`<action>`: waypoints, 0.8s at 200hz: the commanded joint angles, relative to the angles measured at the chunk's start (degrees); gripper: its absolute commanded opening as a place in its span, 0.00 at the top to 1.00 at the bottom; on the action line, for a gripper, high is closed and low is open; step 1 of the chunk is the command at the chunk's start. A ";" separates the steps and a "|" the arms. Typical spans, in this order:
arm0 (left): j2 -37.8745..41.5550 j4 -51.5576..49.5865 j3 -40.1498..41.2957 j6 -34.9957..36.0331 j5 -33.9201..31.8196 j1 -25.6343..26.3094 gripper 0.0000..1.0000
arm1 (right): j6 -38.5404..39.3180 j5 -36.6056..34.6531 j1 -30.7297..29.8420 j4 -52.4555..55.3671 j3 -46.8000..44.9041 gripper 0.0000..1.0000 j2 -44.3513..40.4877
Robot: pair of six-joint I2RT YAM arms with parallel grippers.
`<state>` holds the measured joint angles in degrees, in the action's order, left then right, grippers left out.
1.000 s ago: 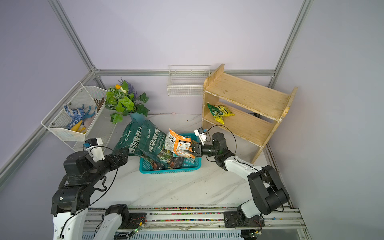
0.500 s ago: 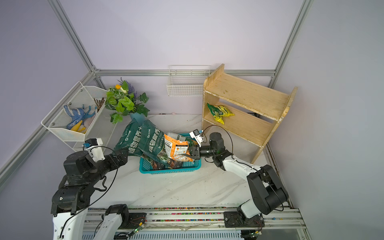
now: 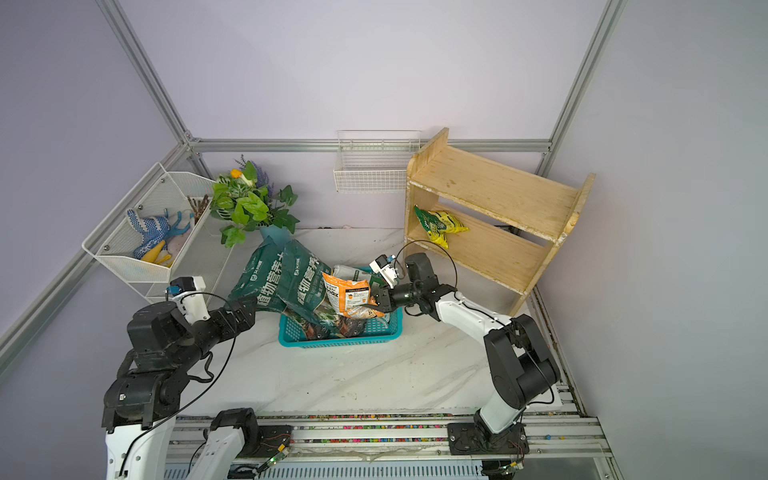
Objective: Take down the fertilizer bag from the shelf
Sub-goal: Place the fertilizer bag in the storage box.
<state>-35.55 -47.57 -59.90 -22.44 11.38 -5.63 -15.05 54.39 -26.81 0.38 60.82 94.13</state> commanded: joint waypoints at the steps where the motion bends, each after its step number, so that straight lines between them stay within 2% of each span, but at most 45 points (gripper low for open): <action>1: 0.48 1.21 2.68 -0.24 0.67 -0.26 0.00 | 3.12 -8.66 0.26 5.12 1.21 1.00 2.57; 14: 0.40 1.25 2.68 -0.24 0.66 -0.32 0.00 | 2.52 -6.96 0.24 4.99 1.15 0.99 2.44; 41: 0.39 1.25 2.68 -0.24 0.63 -0.26 0.00 | -0.87 2.51 0.21 1.11 -1.28 1.00 0.60; 61: 0.39 1.25 2.68 -0.24 0.67 -0.27 0.00 | -2.74 4.35 0.19 -2.91 -5.03 1.00 -3.03; 94: 0.39 1.25 2.68 -0.24 0.64 -0.23 0.00 | -2.49 3.02 0.25 -2.67 -7.46 1.00 -5.45; 125: 0.39 1.23 2.68 -0.24 0.58 -0.27 0.00 | -1.47 2.60 0.35 -0.33 -5.81 1.00 -2.27; 160: 0.35 1.18 2.68 -0.24 0.63 -0.26 0.00 | 2.27 -6.72 0.31 4.23 -4.27 0.96 -0.98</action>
<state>-35.55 -47.57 -59.90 -22.44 11.38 -5.63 -15.84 56.18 -26.59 2.24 54.22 91.57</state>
